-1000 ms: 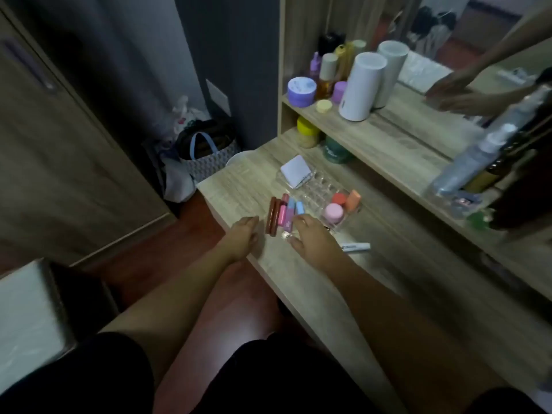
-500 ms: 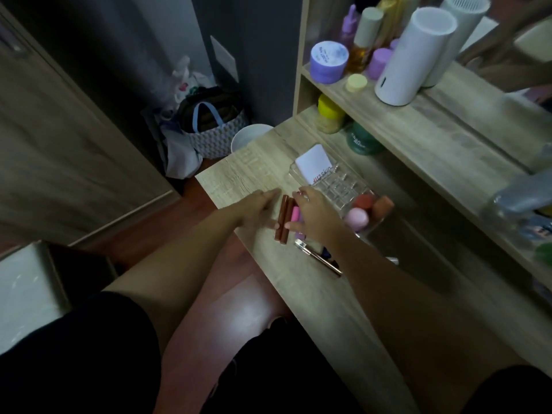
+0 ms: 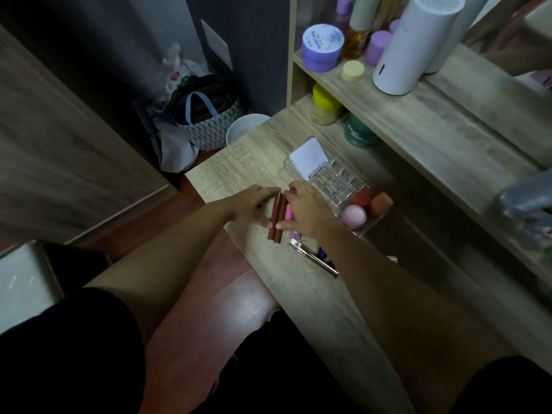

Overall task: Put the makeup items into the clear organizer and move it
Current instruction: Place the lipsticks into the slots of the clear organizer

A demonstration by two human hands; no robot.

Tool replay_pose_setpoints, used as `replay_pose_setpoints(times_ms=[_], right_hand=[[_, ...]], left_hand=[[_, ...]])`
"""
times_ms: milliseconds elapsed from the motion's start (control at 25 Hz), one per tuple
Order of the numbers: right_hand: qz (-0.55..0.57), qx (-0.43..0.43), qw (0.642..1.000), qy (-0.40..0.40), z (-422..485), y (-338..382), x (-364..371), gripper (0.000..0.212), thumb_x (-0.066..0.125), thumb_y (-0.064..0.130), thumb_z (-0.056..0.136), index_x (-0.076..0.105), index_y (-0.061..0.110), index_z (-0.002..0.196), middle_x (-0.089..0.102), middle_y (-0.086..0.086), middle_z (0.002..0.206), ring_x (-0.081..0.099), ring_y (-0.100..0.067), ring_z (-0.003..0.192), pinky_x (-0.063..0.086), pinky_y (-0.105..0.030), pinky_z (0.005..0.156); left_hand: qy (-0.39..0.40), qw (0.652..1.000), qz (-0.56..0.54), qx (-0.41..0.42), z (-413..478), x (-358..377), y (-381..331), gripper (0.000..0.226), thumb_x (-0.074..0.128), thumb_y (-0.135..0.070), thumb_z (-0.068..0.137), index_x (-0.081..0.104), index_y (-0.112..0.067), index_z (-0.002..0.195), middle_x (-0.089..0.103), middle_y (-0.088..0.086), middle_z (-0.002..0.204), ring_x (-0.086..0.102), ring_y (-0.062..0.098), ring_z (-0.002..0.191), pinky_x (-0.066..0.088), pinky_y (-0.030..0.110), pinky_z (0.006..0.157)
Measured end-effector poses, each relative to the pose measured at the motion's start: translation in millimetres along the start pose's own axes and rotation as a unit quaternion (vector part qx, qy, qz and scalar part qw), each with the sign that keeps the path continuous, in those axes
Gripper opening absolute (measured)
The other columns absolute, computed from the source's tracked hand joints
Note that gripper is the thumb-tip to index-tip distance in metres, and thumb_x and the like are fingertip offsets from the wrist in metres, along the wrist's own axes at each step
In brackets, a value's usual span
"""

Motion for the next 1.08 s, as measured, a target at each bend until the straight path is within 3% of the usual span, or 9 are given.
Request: replay_pose_setpoints(times_ms=[80, 200, 280, 480, 680, 760, 840, 920, 1080], right_hand=[[0.013, 0.005, 1.000, -0.006, -0.1, -0.5, -0.9, 0.074, 0.074, 0.047, 0.071, 0.049, 0.007, 0.128, 0.036, -0.013, 0.142, 0.033, -0.030, 0.131, 0.032, -0.043, 0.111], [0.029, 0.011, 0.999, -0.012, 0.1, -2.6, -2.4, 0.076, 0.077, 0.045, 0.069, 0.048, 0.006, 0.128, 0.033, -0.012, 0.146, 0.031, -0.030, 0.134, 0.029, -0.043, 0.113], [0.040, 0.009, 0.999, -0.017, -0.5, -2.6, -4.5, 0.079, 0.078, 0.044, 0.068, 0.046, 0.005, 0.128, 0.034, -0.013, 0.146, 0.031, -0.030, 0.135, 0.029, -0.043, 0.113], [0.064, -0.010, 0.997, -0.033, -5.6, 0.8, -11.5, 0.079, 0.082, 0.042, 0.064, 0.044, 0.004, 0.122, 0.046, -0.013, 0.128, 0.042, -0.028, 0.121, 0.036, -0.041, 0.106], [0.113, -0.002, 0.993, -0.039, -12.2, 1.6, -17.7, 0.067, 0.084, 0.033, 0.063, 0.046, 0.010, 0.114, 0.054, -0.010, 0.115, 0.049, -0.025, 0.108, 0.044, -0.041, 0.096], [0.145, 0.016, 0.989, -0.035, -14.8, 0.3, -17.4, 0.064, 0.083, 0.025, 0.065, 0.045, 0.011, 0.114, 0.060, -0.011, 0.110, 0.056, -0.027, 0.102, 0.049, -0.041, 0.089], [0.226, 0.040, 0.973, -0.036, -16.7, -1.3, -15.3, 0.057, 0.079, 0.012, 0.070, 0.045, 0.012, 0.115, 0.065, -0.013, 0.105, 0.063, -0.027, 0.094, 0.054, -0.032, 0.071], [0.318, 0.070, 0.944, -0.058, -19.2, -4.6, -16.7, 0.047, 0.074, 0.003, 0.075, 0.048, 0.011, 0.112, 0.067, -0.015, 0.101, 0.066, -0.024, 0.088, 0.050, -0.018, 0.060], [0.408, 0.114, 0.893, -0.148, -30.3, -22.3, -37.4, 0.027, 0.066, 0.005, 0.082, 0.053, 0.014, 0.104, 0.067, -0.009, 0.092, 0.067, -0.020, 0.083, 0.055, -0.034, 0.074]], left_hand=[[-0.011, 1.000, -0.020, 0.008, -0.6, -3.0, -1.9, 0.094, 0.081, -0.028, 0.067, 0.027, -0.014, 0.143, 0.044, 0.017, 0.130, 0.044, 0.028, 0.117, 0.041, 0.038, 0.098], [-0.029, 0.996, -0.089, 0.015, -4.6, -8.1, -8.4, 0.087, 0.083, -0.015, 0.065, 0.034, -0.009, 0.136, 0.044, 0.004, 0.109, 0.044, 0.015, 0.097, 0.042, 0.023, 0.081], [-0.035, 0.990, -0.138, 0.007, -7.3, -9.8, -7.1, 0.082, 0.082, -0.007, 0.064, 0.037, -0.007, 0.132, 0.043, 0.001, 0.101, 0.045, 0.013, 0.089, 0.042, 0.025, 0.078], [-0.067, 0.981, -0.181, -0.027, -17.1, -13.7, 5.8, 0.072, 0.081, -0.013, 0.066, 0.040, -0.019, 0.125, 0.052, 0.001, 0.092, 0.053, 0.006, 0.075, 0.044, 0.018, 0.071], [-0.099, 0.954, -0.283, -0.024, -26.5, -16.4, 9.0, 0.051, 0.073, -0.002, 0.074, 0.043, -0.018, 0.112, 0.063, 0.009, 0.090, 0.063, 0.022, 0.084, 0.052, 0.038, 0.082], [-0.120, 0.932, -0.339, -0.037, -31.0, -18.2, 15.0, 0.036, 0.068, 0.000, 0.077, 0.048, -0.017, 0.101, 0.061, 0.011, 0.089, 0.061, 0.022, 0.081, 0.051, 0.036, 0.076], [-0.145, 0.895, -0.419, -0.056, -35.1, -18.6, 22.0, 0.028, 0.065, 0.002, 0.079, 0.049, -0.018, 0.089, 0.057, 0.011, 0.081, 0.057, 0.018, 0.072, 0.050, 0.027, 0.067], [-0.157, 0.862, -0.478, -0.068, -37.9, -19.9, 26.7, 0.026, 0.063, 0.004, 0.081, 0.049, -0.018, 0.084, 0.058, 0.010, 0.077, 0.062, 0.015, 0.065, 0.055, 0.023, 0.063], [-0.160, 0.877, -0.452, -0.037, -39.1, -45.5, 17.0, 0.019, 0.061, 0.000, 0.084, 0.052, -0.016, 0.086, 0.063, 0.013, 0.080, 0.065, 0.015, 0.065, 0.056, 0.018, 0.058]])
Point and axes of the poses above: each hand's wrist, its own z-axis towards the middle knuckle, its own x-axis out of the palm, y = z × x, the point moved 10 cm from there along z, towards the middle knuckle
